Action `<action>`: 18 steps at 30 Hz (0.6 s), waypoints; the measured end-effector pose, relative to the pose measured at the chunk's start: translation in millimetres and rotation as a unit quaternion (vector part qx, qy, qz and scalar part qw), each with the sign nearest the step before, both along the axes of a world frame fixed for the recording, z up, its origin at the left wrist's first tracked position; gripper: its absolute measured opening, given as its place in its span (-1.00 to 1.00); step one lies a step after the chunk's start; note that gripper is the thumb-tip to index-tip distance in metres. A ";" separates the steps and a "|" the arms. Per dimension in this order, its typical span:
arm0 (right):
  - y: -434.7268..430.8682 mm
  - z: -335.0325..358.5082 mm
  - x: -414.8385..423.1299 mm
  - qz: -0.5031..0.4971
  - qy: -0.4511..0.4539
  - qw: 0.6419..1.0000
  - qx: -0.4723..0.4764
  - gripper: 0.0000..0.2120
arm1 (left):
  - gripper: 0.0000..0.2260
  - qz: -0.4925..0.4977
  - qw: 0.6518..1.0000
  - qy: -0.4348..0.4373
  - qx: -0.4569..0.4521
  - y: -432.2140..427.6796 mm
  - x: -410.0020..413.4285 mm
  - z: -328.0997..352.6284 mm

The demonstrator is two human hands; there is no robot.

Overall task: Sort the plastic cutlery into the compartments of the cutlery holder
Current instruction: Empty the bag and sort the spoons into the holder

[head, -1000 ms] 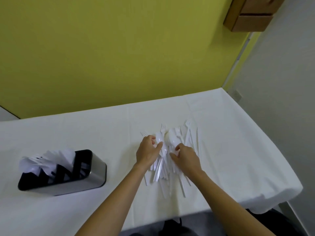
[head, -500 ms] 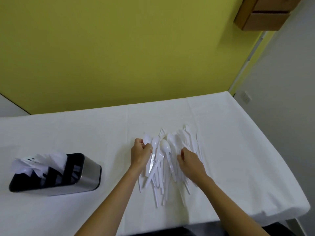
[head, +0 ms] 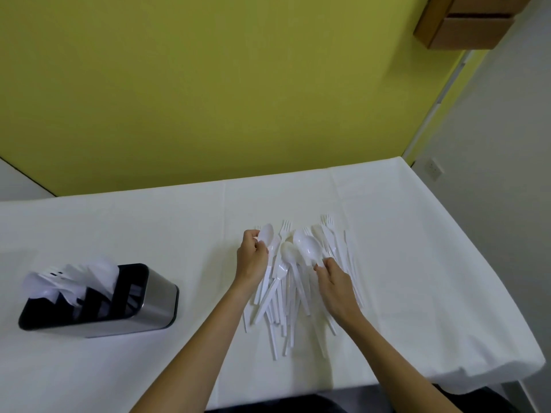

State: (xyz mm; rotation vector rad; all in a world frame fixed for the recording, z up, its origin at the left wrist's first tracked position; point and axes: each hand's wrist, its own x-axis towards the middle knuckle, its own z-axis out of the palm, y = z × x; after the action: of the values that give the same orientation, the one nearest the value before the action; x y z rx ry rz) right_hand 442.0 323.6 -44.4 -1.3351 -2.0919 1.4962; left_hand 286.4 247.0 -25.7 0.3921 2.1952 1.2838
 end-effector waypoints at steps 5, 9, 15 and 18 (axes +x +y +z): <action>-15.4 -7.1 -10.7 0.067 -0.119 0.984 0.117 -0.74 | -0.59 -0.083 0.988 0.060 -0.116 10.3 -15.0 -6.9; -21.3 -8.6 -13.1 0.072 -0.159 0.973 0.154 -0.79 | -0.65 -0.170 0.951 0.147 -0.212 13.3 -21.5 -15.9; -17.8 -4.7 -5.4 0.079 -0.167 0.970 0.157 -0.84 | -0.85 -0.100 0.979 0.103 -0.144 6.0 -23.1 -16.4; -16.9 -4.4 -2.3 0.087 -0.175 0.967 0.165 -0.84 | -0.97 -0.072 0.991 0.060 -0.097 0.4 -21.9 -7.7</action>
State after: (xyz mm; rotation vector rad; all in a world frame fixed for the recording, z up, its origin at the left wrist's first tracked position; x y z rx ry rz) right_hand 439.7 306.7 -48.7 -1.3899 -2.5961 0.9533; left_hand 264.5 247.3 -33.4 0.5516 2.3190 0.9833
